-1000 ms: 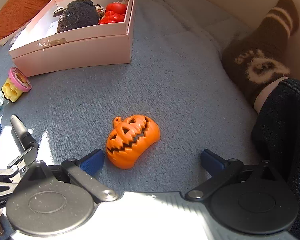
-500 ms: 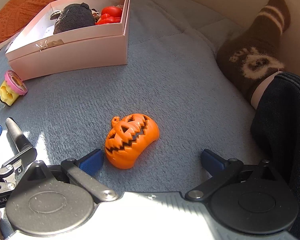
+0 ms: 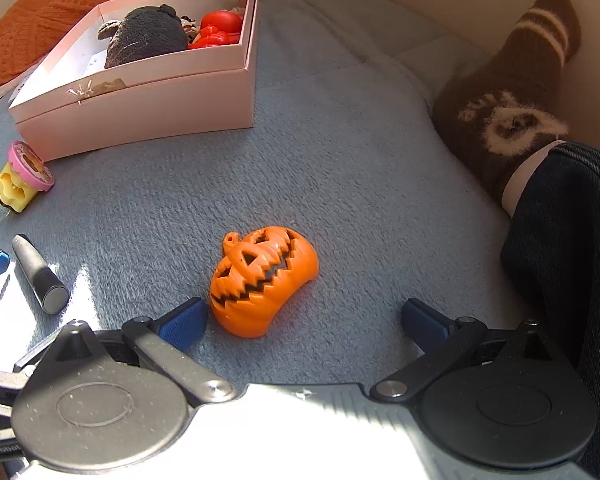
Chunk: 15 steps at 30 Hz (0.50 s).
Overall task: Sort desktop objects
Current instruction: 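Lift the black cylinder with the left tool while the right tool hovers over the pumpkin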
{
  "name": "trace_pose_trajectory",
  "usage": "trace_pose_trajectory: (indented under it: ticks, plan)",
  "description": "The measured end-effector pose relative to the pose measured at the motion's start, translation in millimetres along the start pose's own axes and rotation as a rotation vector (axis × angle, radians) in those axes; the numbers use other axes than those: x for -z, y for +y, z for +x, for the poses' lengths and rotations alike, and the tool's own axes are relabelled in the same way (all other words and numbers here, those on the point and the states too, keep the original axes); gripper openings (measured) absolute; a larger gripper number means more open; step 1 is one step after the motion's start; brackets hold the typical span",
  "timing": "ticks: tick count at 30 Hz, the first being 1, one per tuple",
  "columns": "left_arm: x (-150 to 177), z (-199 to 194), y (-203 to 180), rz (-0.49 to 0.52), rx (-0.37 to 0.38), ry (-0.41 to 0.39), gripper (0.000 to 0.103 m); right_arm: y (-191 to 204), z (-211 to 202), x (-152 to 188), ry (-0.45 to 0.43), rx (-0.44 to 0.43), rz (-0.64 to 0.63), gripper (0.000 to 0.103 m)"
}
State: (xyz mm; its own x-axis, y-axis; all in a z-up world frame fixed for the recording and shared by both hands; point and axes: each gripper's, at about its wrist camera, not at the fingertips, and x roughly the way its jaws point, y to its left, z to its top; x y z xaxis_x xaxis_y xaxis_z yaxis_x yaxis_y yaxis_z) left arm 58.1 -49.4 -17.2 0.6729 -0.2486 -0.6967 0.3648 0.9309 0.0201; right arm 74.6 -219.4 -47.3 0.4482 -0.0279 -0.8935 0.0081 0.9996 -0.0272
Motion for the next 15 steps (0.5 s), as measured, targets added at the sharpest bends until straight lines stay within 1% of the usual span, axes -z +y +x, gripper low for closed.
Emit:
trace_pose_trajectory:
  ticks: [3, 5, 7, 9, 15]
  plan:
    - [-8, 10, 9, -0.035, 0.014, 0.021, 0.103, -1, 4, 1, -0.003, 0.001, -0.004, 0.103]
    - [-13, 18, 12, -0.030, 0.013, 0.022, 0.103, 3, -1, 4, -0.007, 0.004, -0.012, 0.103]
    - [-14, 26, 13, -0.025, 0.003, 0.028, 0.103, -1, 8, 2, -0.010, 0.006, -0.018, 0.103]
    - [-13, 27, 13, -0.025, 0.008, 0.023, 0.103, -1, 8, 2, -0.010, 0.006, -0.018, 0.103]
    - [-9, 16, 1, 0.018, 0.109, 0.021, 0.103, -1, 5, 2, -0.012, 0.007, -0.021, 0.103]
